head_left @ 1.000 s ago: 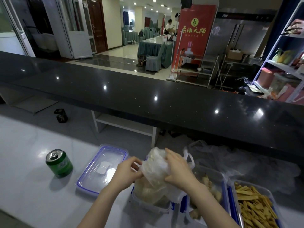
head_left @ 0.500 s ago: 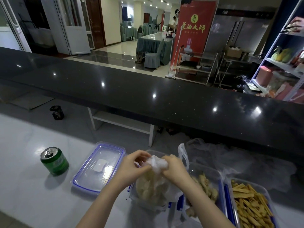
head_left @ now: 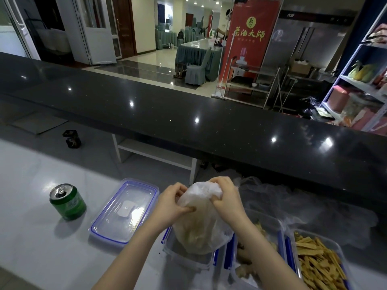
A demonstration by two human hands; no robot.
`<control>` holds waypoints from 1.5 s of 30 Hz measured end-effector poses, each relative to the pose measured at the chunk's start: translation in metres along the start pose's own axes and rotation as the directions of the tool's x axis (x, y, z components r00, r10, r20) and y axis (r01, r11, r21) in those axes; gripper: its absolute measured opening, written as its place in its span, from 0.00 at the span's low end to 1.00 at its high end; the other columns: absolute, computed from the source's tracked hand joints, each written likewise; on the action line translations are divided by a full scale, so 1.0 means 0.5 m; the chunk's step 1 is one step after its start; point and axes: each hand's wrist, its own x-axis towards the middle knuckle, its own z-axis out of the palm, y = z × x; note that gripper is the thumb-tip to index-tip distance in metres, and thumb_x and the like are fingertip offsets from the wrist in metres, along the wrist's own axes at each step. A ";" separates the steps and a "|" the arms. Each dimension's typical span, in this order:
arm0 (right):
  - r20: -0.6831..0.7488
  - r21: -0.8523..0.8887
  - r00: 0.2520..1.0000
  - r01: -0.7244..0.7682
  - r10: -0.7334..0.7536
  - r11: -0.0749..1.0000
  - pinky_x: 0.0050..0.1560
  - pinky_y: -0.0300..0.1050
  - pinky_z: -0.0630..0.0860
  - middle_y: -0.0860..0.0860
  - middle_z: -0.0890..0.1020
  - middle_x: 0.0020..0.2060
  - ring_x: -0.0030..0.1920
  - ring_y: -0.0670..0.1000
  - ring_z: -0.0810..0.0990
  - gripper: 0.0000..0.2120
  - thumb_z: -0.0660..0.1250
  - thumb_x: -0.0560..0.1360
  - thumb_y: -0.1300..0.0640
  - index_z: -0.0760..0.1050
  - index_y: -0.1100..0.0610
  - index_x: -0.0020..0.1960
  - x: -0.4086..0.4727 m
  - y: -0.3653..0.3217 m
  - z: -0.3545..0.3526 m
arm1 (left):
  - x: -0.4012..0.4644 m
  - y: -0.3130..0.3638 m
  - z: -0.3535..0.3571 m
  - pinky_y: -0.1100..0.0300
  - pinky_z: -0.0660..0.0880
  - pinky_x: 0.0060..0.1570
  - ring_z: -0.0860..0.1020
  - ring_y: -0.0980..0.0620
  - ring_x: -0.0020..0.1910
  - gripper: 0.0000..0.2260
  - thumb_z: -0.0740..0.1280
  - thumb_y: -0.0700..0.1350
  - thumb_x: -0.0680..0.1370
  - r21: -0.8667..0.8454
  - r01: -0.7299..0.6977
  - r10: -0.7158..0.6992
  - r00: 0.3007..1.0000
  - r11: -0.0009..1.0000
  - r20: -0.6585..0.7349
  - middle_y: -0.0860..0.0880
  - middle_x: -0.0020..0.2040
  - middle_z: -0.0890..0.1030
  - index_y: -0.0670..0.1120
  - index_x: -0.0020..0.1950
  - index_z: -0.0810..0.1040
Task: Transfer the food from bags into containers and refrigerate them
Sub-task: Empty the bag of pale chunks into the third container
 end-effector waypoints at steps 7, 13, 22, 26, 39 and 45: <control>-0.038 0.011 0.997 -0.070 0.071 0.997 0.51 0.37 0.70 0.42 0.64 0.61 0.59 0.46 0.68 0.18 0.72 0.71 0.52 0.72 0.47 0.59 -0.001 0.020 -0.024 | 0.012 0.046 -0.022 0.68 0.73 0.41 0.76 0.57 0.48 0.17 0.79 0.48 0.67 -0.036 -0.062 0.064 0.997 0.997 0.042 0.54 0.50 0.77 0.53 0.53 0.78; 0.228 0.004 0.972 -0.056 0.054 0.998 0.58 0.47 0.76 0.43 0.69 0.62 0.60 0.46 0.72 0.30 0.74 0.67 0.47 0.66 0.44 0.65 -0.011 -0.002 -0.050 | 0.025 0.072 -0.008 0.64 0.76 0.38 0.77 0.56 0.42 0.06 0.75 0.42 0.72 -0.040 -0.171 0.164 0.976 0.984 -0.141 0.52 0.42 0.79 0.48 0.44 0.79; 0.245 0.110 0.967 -0.100 0.071 0.989 0.60 0.44 0.75 0.41 0.77 0.49 0.55 0.46 0.78 0.27 0.75 0.70 0.55 0.69 0.52 0.66 -0.031 -0.006 0.063 | 0.020 0.062 0.000 0.71 0.73 0.39 0.77 0.58 0.41 0.11 0.73 0.36 0.70 0.002 -0.248 0.244 0.949 0.969 -0.200 0.52 0.40 0.79 0.52 0.41 0.77; 0.154 0.156 0.974 -0.188 0.164 0.970 0.47 0.39 0.77 0.43 0.77 0.43 0.45 0.43 0.77 0.11 0.70 0.74 0.55 0.71 0.50 0.54 -0.020 -0.002 0.070 | 0.001 0.046 -0.020 0.66 0.76 0.48 0.76 0.61 0.53 0.18 0.74 0.41 0.69 -0.119 -0.173 0.163 0.982 0.978 -0.095 0.57 0.53 0.79 0.59 0.54 0.77; -0.068 0.225 0.987 -0.129 0.147 0.966 0.42 0.39 0.77 0.49 0.79 0.44 0.45 0.47 0.79 0.06 0.69 0.74 0.54 0.72 0.49 0.47 0.000 -0.002 -0.018 | -0.005 -0.022 -0.025 0.70 0.72 0.43 0.79 0.58 0.47 0.11 0.76 0.40 0.70 -0.023 0.006 -0.006 1.000 1.000 -0.011 0.52 0.48 0.80 0.52 0.47 0.79; 0.222 0.101 0.967 -0.150 0.124 0.984 0.49 0.37 0.76 0.43 0.75 0.51 0.55 0.47 0.77 0.31 0.74 0.68 0.56 0.63 0.45 0.65 -0.021 0.005 -0.013 | 0.016 0.042 -0.024 0.73 0.69 0.38 0.73 0.56 0.38 0.18 0.71 0.33 0.71 -0.044 -0.096 0.093 0.994 0.994 -0.057 0.55 0.37 0.74 0.55 0.32 0.73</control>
